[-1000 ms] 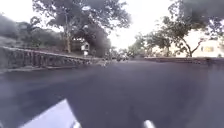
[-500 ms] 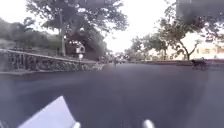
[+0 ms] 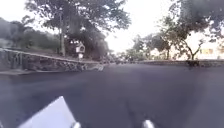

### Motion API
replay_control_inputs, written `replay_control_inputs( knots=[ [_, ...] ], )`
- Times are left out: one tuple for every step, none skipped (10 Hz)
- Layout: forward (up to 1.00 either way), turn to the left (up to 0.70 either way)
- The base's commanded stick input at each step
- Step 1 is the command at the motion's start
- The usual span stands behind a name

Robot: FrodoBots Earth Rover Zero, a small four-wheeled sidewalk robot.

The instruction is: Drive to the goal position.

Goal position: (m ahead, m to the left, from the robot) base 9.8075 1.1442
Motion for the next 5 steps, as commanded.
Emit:
replay_control_inputs(
  knots=[
    [0.85, -0.20],
    [0.85, -0.07],
    [0.85, 0.00],
    [0.85, 0.00],
    [0.85, 0.00]
  ],
)
